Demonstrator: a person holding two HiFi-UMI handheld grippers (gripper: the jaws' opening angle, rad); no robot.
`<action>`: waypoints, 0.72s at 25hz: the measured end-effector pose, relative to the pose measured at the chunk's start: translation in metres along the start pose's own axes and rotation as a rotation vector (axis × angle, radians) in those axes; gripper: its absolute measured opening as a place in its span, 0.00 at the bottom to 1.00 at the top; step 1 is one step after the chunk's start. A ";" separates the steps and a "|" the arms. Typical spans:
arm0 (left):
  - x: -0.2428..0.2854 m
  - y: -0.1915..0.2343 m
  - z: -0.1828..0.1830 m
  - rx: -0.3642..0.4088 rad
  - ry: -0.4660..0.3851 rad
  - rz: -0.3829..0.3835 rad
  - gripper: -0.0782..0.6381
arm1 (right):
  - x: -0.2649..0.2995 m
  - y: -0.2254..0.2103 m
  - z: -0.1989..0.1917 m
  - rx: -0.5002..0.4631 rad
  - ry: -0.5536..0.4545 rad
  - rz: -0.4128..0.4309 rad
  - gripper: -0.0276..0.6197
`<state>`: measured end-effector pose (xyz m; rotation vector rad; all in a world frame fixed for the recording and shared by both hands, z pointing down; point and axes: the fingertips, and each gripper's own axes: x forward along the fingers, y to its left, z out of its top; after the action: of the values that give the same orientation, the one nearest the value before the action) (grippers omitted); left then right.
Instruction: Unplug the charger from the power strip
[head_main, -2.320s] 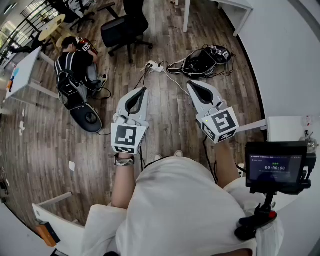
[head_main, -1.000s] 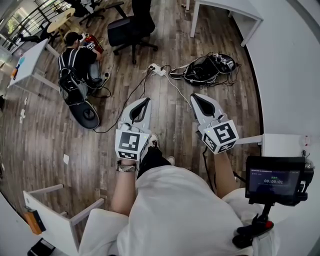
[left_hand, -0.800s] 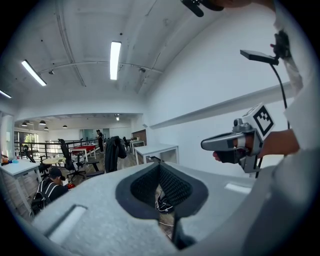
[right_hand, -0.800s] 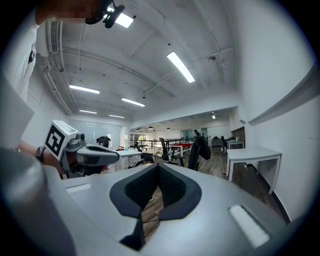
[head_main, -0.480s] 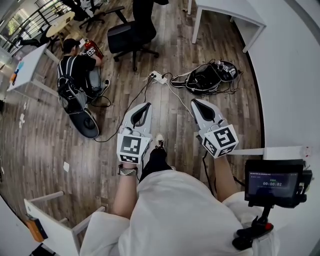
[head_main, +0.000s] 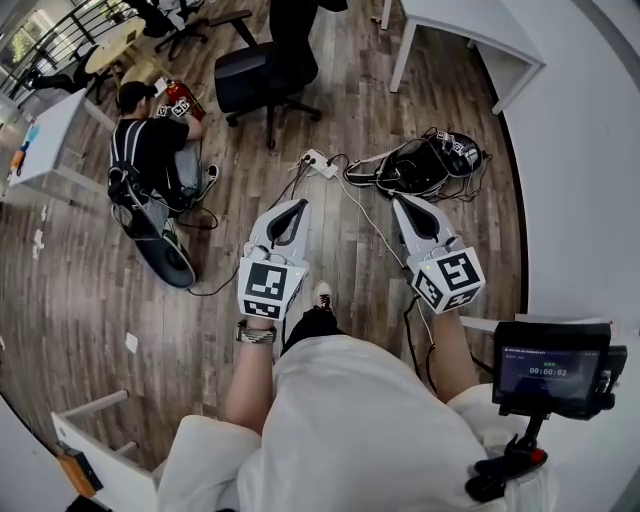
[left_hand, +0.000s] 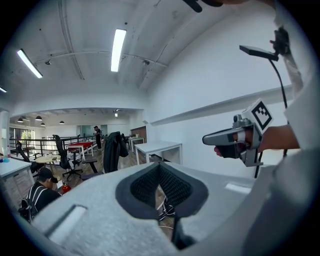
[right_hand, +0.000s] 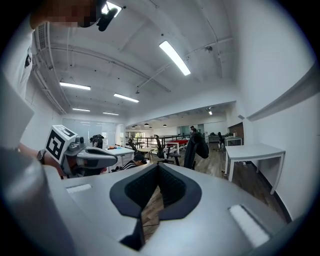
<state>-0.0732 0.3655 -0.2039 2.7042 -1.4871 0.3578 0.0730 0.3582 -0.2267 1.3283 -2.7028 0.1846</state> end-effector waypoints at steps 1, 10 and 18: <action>0.012 0.008 -0.002 -0.003 0.004 -0.003 0.11 | 0.011 -0.008 0.000 0.001 0.002 -0.002 0.05; 0.084 0.069 -0.004 -0.017 0.019 -0.053 0.11 | 0.089 -0.053 0.008 0.037 0.020 -0.048 0.05; 0.125 0.106 -0.015 -0.043 0.023 -0.041 0.11 | 0.134 -0.062 0.001 0.037 0.027 -0.029 0.05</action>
<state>-0.0999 0.2068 -0.1705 2.6836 -1.4142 0.3498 0.0412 0.2161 -0.2019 1.3638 -2.6684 0.2489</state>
